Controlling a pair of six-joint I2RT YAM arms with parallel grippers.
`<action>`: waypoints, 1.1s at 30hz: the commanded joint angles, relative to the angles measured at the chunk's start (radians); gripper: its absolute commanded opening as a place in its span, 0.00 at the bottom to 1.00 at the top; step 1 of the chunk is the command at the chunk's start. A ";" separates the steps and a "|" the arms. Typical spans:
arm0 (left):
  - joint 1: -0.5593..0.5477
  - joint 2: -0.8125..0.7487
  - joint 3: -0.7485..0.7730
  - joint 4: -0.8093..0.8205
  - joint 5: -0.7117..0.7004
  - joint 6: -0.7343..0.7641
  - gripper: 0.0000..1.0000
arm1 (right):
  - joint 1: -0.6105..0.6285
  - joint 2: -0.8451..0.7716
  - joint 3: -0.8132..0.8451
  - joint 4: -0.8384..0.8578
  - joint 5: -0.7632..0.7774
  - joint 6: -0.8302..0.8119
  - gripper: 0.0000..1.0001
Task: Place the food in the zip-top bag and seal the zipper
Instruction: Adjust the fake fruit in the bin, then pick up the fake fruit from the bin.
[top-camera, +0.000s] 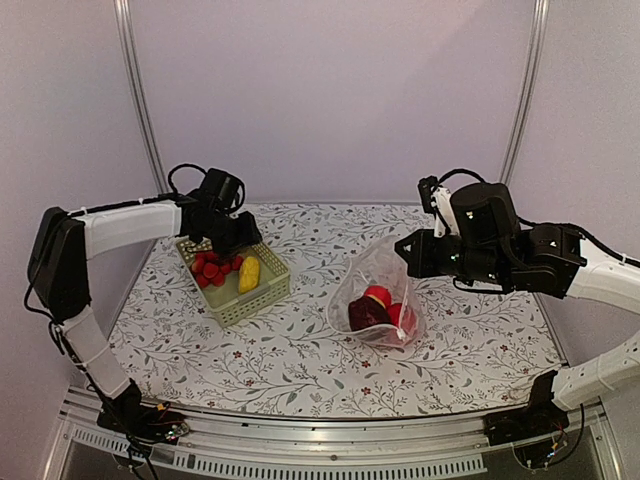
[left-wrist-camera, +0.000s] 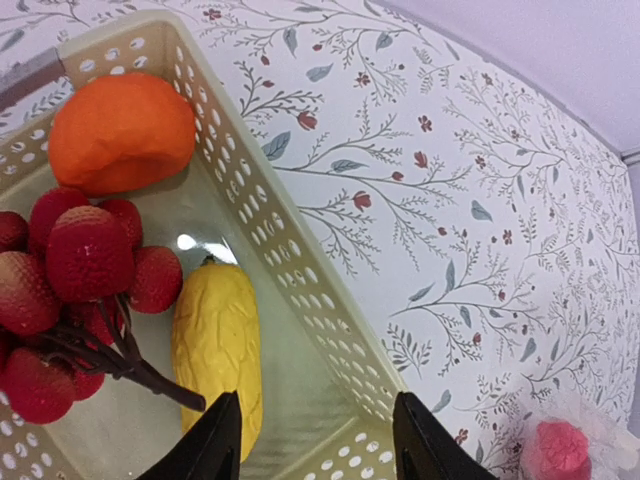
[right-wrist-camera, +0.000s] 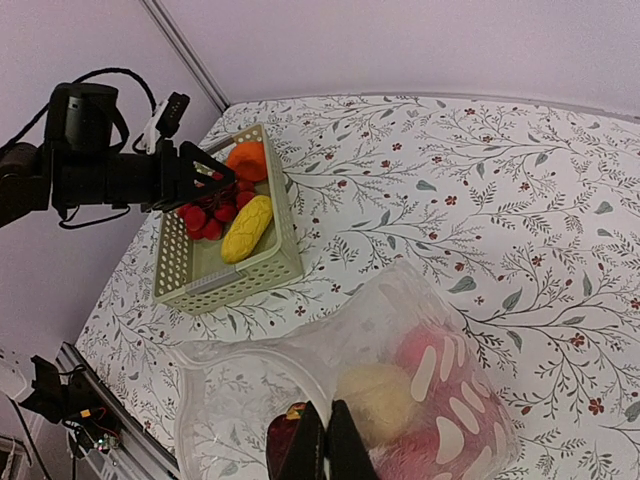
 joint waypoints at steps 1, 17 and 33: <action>-0.002 -0.087 -0.064 -0.003 0.092 0.039 0.52 | 0.008 -0.015 0.016 -0.003 0.019 -0.006 0.00; -0.095 -0.148 -0.207 -0.038 -0.032 0.249 0.64 | 0.008 0.035 0.039 0.000 -0.025 0.027 0.00; -0.021 -0.007 -0.184 0.049 -0.059 0.506 0.64 | 0.008 0.021 0.032 -0.008 -0.012 0.040 0.00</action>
